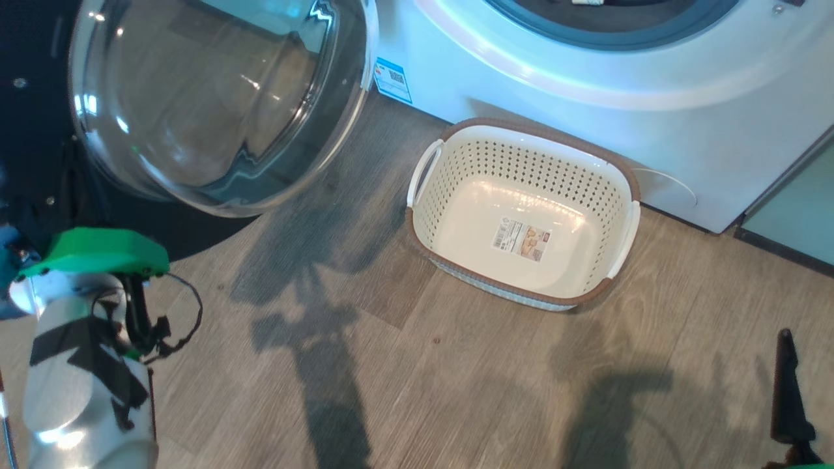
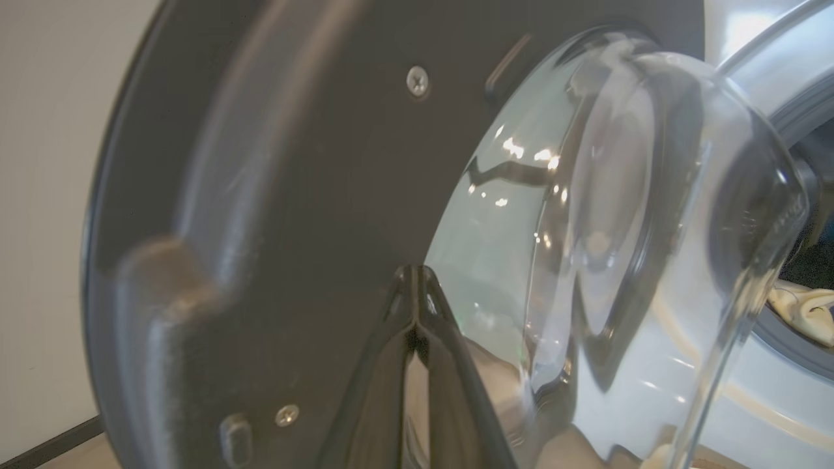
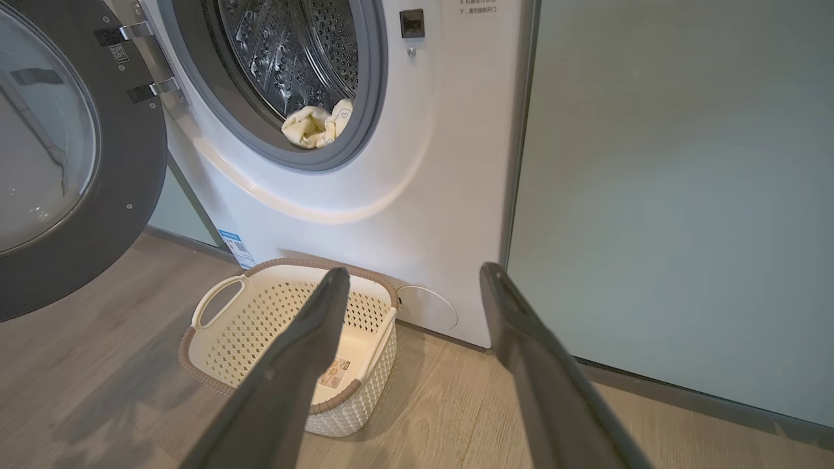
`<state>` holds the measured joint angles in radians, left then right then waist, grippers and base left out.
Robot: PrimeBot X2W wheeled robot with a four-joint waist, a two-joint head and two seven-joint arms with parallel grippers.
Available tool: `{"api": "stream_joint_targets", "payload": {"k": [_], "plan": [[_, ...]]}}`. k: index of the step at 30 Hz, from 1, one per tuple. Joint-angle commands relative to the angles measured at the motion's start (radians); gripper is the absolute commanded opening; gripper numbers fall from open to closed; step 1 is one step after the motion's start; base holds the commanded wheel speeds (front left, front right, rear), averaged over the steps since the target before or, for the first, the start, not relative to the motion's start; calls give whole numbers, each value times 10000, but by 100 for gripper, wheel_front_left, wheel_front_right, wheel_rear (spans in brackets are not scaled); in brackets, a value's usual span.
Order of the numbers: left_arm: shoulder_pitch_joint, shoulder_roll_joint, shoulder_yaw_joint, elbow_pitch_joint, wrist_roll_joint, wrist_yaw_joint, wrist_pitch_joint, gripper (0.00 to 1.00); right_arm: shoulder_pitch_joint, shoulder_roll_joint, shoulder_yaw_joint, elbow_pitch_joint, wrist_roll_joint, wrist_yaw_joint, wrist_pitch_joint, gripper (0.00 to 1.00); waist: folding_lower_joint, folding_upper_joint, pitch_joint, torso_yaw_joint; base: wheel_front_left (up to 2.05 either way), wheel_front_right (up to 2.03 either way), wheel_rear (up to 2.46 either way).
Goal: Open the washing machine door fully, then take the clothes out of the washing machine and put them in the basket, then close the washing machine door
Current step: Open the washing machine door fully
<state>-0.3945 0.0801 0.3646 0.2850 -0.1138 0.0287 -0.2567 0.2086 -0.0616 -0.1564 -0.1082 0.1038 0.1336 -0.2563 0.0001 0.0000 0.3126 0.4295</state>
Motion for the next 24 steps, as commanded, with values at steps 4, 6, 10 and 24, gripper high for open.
{"api": "stream_joint_targets", "payload": {"k": [4,6,10,24], "plan": [[-911,694,749,393,214,-220,-51,0,-383,-363,256,-327,-64,-29,-55,100,-1,0,236,15,0,0,0],[-1179,807,897,739,248,-268,-51,0,-398,-414,264,-322,-63,-29,-55,100,-1,0,308,23,0,0,0],[-1556,964,1184,1350,315,-262,-51,0,-447,-480,306,-313,-55,-29,-55,100,-1,0,424,-21,0,0,0],[-2168,1531,1827,2442,525,-445,-51,0,-658,-542,343,-279,-79,-29,-55,100,-1,0,673,-203,0,0,0]]}}
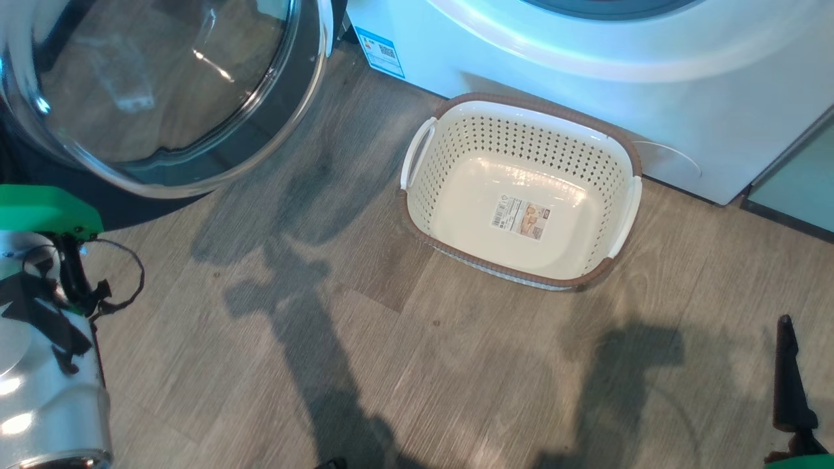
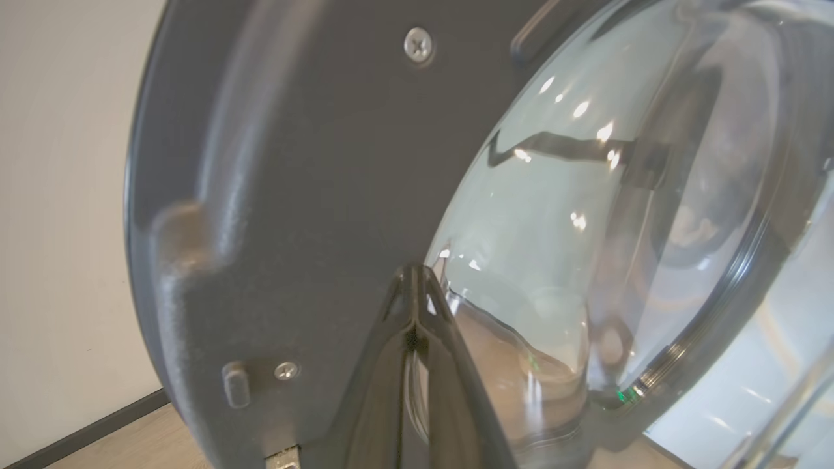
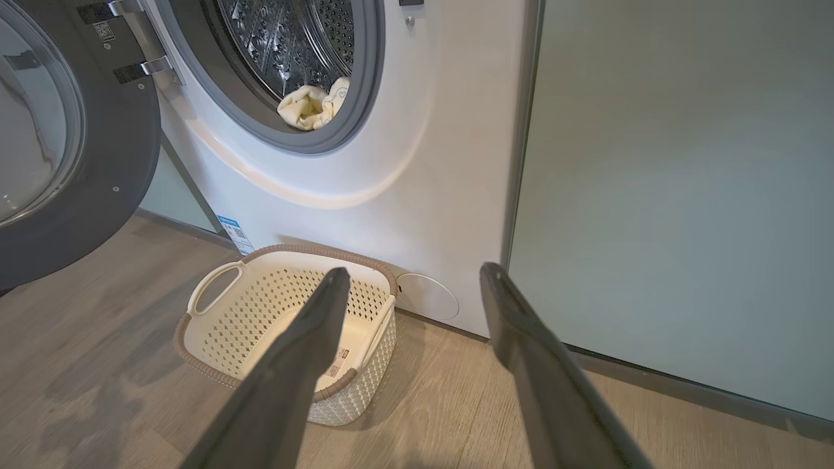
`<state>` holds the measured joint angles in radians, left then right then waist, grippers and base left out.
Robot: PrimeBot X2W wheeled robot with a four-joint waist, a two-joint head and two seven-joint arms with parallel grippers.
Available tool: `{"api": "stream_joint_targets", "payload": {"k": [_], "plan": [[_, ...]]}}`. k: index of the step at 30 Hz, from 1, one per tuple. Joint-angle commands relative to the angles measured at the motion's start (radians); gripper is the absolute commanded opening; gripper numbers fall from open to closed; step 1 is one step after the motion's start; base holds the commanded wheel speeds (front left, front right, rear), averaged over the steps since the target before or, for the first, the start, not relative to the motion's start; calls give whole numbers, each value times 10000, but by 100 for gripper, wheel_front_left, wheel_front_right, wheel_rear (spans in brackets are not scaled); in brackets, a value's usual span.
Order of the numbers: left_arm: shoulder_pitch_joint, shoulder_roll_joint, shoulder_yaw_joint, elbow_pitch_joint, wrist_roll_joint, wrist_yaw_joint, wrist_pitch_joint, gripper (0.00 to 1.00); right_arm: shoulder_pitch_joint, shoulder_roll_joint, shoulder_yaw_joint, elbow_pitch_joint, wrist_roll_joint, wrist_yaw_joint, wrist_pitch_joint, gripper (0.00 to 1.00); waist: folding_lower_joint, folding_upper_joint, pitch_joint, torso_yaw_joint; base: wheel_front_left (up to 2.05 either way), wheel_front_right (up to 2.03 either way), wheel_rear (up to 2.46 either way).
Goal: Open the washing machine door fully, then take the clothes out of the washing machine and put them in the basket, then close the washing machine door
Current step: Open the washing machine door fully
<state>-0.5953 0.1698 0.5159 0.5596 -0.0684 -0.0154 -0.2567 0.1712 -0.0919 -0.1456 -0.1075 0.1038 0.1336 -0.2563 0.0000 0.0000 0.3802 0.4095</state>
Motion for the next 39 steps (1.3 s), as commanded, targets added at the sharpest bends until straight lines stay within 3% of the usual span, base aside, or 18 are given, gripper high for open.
{"api": "stream_joint_targets", "payload": {"k": [1,11,23,30,39], "plan": [[-145,641,324,-312,96,-22,-51,0,-298,-235,233,-283,-83,-29,-55,100,0,0,-5,-9,0,0,0],[309,529,616,-843,149,-199,-51,0,-464,-99,169,-242,-69,-29,-55,100,0,0,-133,-101,0,0,0],[2476,-841,633,-3774,304,-539,-51,0,-624,200,101,-177,-57,-29,-55,100,0,0,-702,-345,0,0,0],[4092,-1182,-836,-5890,99,-578,-51,0,-662,340,200,-106,-20,-29,-55,100,0,0,-1091,-822,0,0,0],[5277,-1193,-3376,-7050,-507,30,-51,0,-766,404,361,-32,25,-29,-55,100,0,0,-1410,-1528,0,0,0]]}}
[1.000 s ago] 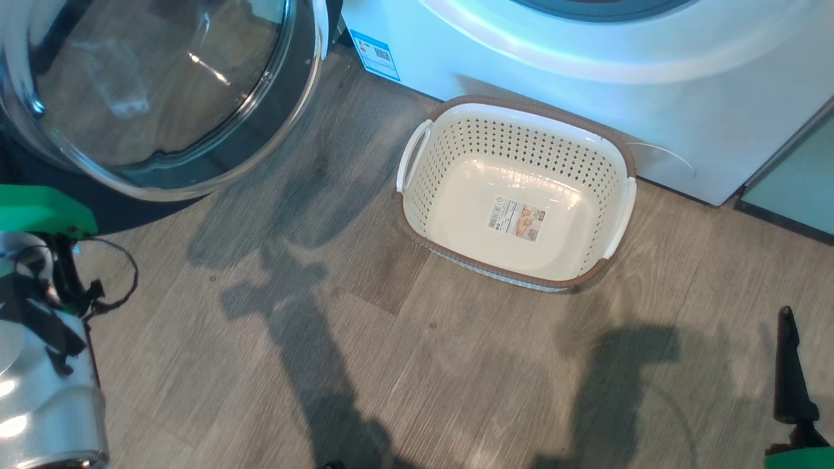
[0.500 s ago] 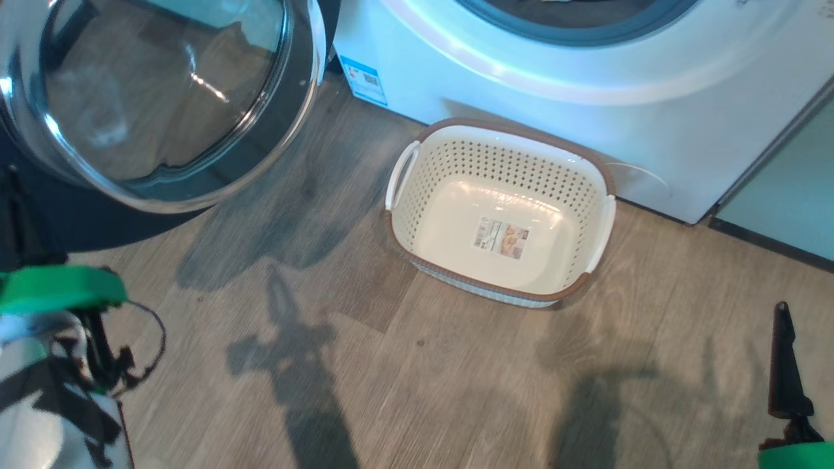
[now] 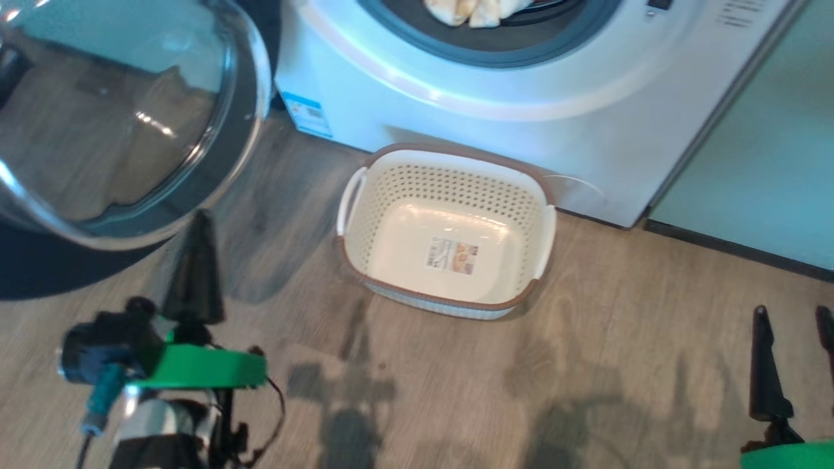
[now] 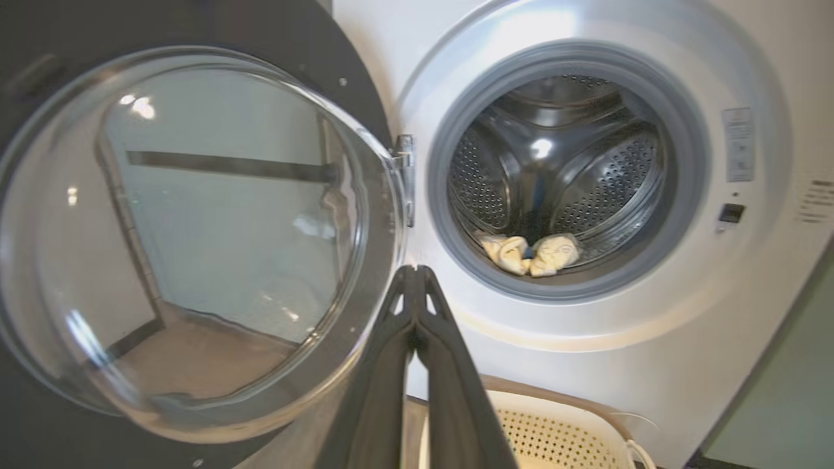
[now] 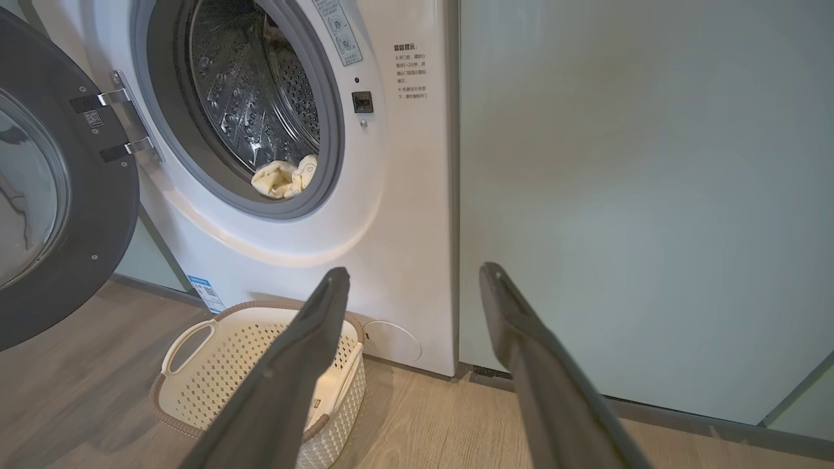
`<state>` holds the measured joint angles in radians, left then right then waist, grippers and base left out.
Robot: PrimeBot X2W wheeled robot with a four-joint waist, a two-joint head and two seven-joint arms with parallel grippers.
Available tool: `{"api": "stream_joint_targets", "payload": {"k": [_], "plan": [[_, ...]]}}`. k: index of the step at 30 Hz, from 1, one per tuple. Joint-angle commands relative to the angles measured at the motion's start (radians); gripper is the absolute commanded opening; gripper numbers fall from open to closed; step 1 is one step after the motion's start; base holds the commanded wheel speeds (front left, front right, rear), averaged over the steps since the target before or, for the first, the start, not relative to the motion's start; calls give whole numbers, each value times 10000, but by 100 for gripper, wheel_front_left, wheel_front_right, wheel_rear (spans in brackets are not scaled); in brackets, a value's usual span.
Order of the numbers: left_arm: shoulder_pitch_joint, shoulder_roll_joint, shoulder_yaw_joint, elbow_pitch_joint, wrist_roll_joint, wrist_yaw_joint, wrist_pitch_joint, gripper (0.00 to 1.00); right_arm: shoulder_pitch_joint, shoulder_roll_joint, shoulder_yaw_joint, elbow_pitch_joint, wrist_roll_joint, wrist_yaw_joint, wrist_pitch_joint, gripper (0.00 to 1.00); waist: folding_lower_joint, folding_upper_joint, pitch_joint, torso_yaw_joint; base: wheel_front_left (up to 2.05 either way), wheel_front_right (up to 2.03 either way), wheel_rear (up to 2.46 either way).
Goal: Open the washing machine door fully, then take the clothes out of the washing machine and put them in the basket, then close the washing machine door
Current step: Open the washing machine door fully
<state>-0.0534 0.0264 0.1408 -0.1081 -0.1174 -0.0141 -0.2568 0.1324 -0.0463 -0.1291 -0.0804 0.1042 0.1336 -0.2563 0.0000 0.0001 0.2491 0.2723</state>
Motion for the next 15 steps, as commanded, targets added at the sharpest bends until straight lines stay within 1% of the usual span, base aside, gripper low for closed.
{"api": "stream_joint_targets", "payload": {"k": [1,4,8,12,15], "plan": [[-43,241,155,-370,-22,53,-49,0,-394,-49,215,-300,22,-29,-55,100,0,-1,-145,-266,0,0,0],[164,241,-418,-233,-67,52,-49,0,-421,-44,305,-281,128,-29,-55,100,0,-1,-279,-644,0,0,0],[325,240,-928,282,-117,-5,-49,0,-423,-42,487,-277,217,-29,-55,100,0,-1,-494,-1179,0,0,0],[311,240,-1280,860,-60,-167,-49,0,-356,-41,652,-259,309,-29,-55,100,0,-1,-724,-1660,0,0,0],[250,240,-1387,1248,-46,-175,-49,0,-333,-41,810,-279,398,-29,-55,100,0,-1,-821,-1983,0,0,0]]}}
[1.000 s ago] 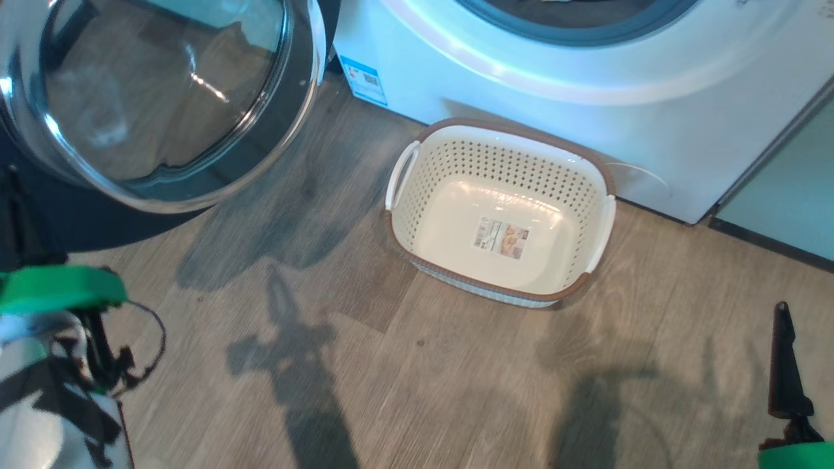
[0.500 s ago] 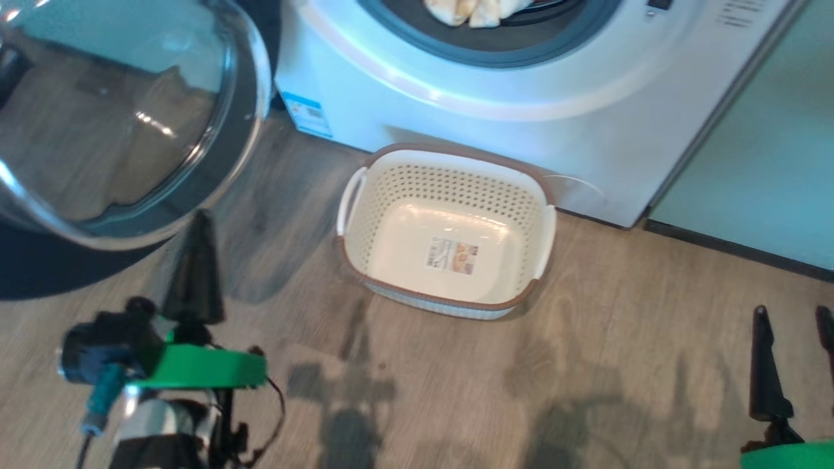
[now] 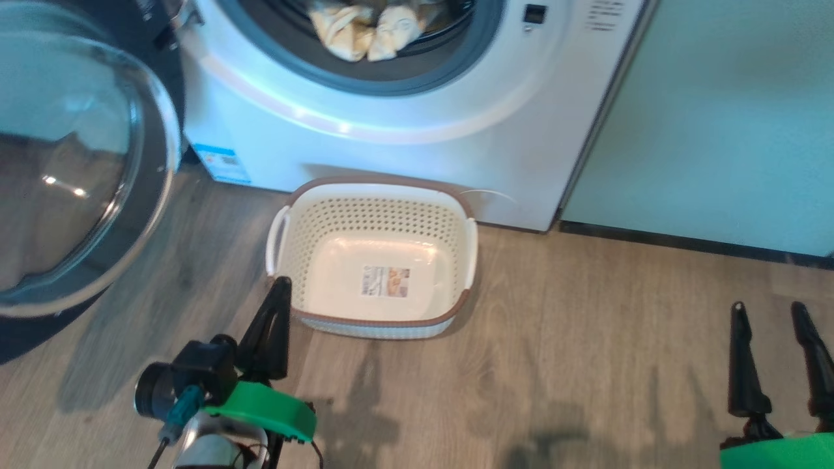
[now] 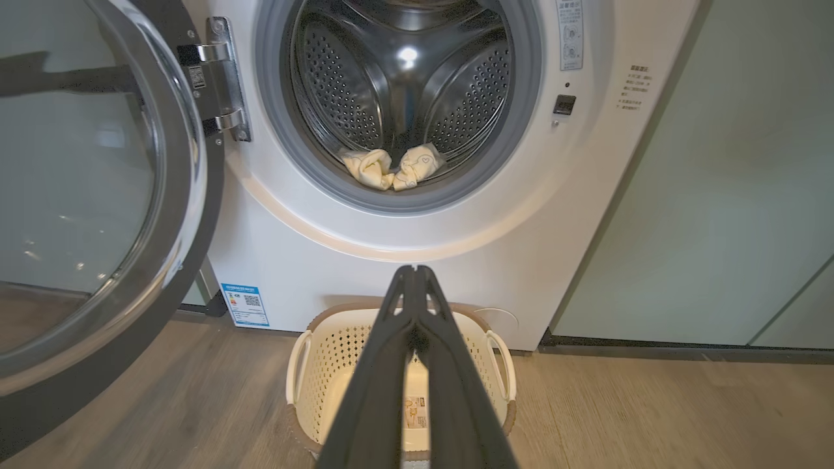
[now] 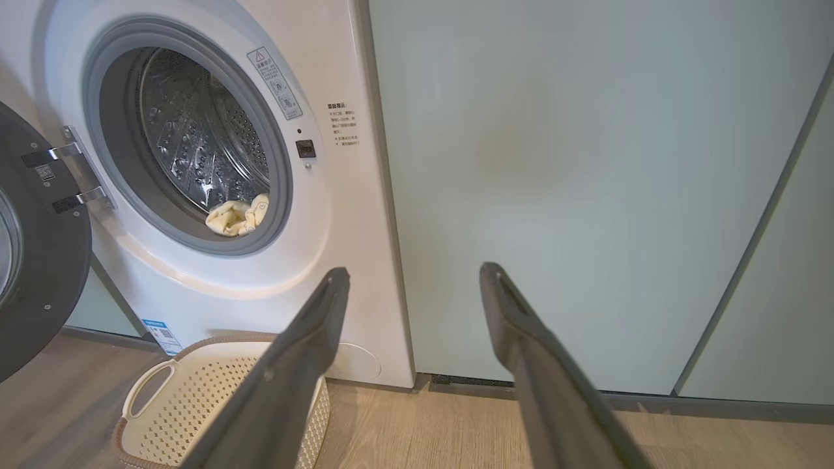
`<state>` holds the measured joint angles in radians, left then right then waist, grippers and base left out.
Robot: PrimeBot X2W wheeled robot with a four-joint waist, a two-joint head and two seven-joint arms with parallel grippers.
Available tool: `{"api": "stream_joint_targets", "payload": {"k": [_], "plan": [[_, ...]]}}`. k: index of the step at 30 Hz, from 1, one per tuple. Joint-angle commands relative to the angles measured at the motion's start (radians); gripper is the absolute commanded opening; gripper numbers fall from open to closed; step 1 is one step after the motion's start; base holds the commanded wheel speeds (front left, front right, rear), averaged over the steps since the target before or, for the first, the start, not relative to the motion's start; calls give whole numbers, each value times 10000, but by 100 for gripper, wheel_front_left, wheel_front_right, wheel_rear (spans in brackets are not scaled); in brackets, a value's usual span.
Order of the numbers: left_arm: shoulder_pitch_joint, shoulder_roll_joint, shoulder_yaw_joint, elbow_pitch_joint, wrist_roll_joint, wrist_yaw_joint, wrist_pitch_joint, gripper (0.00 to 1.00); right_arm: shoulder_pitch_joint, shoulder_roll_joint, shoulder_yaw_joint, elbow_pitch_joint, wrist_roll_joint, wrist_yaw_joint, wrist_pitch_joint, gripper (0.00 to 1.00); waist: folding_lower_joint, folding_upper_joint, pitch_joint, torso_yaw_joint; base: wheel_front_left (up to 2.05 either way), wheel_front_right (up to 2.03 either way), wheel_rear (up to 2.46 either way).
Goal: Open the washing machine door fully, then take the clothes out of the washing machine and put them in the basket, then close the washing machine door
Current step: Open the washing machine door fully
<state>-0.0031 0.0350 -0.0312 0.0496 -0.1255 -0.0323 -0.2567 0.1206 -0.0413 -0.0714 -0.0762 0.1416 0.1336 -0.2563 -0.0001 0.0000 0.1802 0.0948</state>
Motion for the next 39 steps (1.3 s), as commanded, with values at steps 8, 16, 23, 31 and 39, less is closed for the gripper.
{"api": "stream_joint_targets", "payload": {"k": [8,16,23,31,39], "plan": [[-391,153,283,325,40,26,-51,89,-23,-90,381,-285,86,-29,-55,100,1,0,-403,-684,0,0,0],[-323,154,492,520,193,236,-51,100,140,-90,382,-306,95,-29,-55,100,1,0,-644,-854,0,0,0],[-271,157,539,350,326,224,-51,100,232,-90,353,-301,137,-29,-55,100,1,0,-743,-965,0,0,0],[-266,157,577,310,376,191,-51,100,239,-89,331,-281,163,-29,-55,100,1,0,-780,-1078,0,0,0],[-275,156,556,358,399,173,-51,100,227,-89,310,-285,219,-29,-55,100,1,0,-757,-1143,0,0,0]]}}
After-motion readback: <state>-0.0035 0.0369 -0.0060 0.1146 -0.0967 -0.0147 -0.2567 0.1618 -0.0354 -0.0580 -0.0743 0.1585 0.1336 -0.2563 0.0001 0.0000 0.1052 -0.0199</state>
